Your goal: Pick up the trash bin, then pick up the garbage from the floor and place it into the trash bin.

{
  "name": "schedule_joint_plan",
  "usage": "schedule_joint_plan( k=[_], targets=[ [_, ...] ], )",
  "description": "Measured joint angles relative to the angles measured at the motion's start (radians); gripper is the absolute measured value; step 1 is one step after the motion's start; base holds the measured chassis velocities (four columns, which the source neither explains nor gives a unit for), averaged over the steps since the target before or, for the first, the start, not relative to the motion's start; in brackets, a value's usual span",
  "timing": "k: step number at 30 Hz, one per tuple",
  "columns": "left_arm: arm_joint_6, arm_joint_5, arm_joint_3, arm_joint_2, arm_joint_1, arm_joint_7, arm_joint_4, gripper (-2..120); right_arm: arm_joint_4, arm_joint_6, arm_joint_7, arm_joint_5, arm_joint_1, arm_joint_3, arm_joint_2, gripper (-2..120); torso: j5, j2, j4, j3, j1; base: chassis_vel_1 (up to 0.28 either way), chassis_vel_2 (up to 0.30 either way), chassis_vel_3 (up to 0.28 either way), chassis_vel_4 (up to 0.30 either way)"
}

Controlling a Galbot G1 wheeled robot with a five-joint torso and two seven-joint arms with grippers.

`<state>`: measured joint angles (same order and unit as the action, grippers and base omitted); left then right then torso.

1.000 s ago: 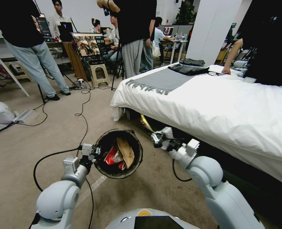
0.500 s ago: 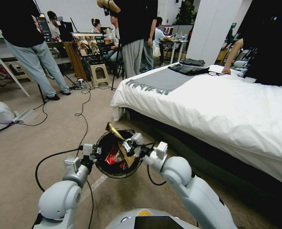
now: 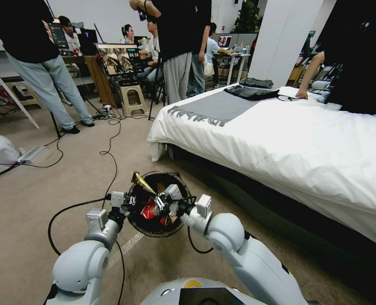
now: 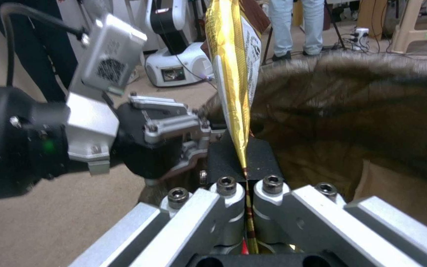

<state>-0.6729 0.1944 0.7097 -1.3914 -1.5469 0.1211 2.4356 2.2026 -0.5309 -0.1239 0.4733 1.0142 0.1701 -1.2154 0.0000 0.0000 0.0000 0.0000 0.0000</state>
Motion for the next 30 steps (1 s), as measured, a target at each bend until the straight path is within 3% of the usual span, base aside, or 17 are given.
schedule_joint_plan(
  k=[3, 15, 22, 30],
  targets=[
    [0.001, -0.003, -0.001, -0.002, -0.001, 0.001, 0.002, 1, -0.001, 0.0, 0.021, 0.005, 0.003, -0.001, 0.009, 24, 0.0, 0.0, 0.0, 0.0, 0.0, 0.0, 0.0, 0.0, 0.0],
    [0.001, 0.0, 0.002, 0.001, 0.0, 0.003, 0.008, 1, 0.035, -0.001, 0.04, 0.016, 0.007, -0.035, 0.033, 64, 0.0, 0.0, 0.0, 0.0, 0.0, 0.0, 0.0, 0.0, 0.0],
    [0.001, 0.006, 0.005, 0.004, 0.001, 0.003, 0.008, 1, 0.089, -0.002, 0.042, 0.017, 0.052, -0.109, 0.069, 93, 0.0001, 0.0, 0.0001, 0.0, 0.0, 0.0, 0.0, 0.0, 0.0],
    [0.001, 0.01, 0.008, 0.004, 0.007, 0.004, 0.001, 1, 0.16, 0.037, 0.038, 0.001, 0.163, -0.236, 0.106, 100, 0.0003, 0.0, -0.0001, 0.0, 0.0, 0.0, 0.0, 0.0, 0.0]
  ],
)
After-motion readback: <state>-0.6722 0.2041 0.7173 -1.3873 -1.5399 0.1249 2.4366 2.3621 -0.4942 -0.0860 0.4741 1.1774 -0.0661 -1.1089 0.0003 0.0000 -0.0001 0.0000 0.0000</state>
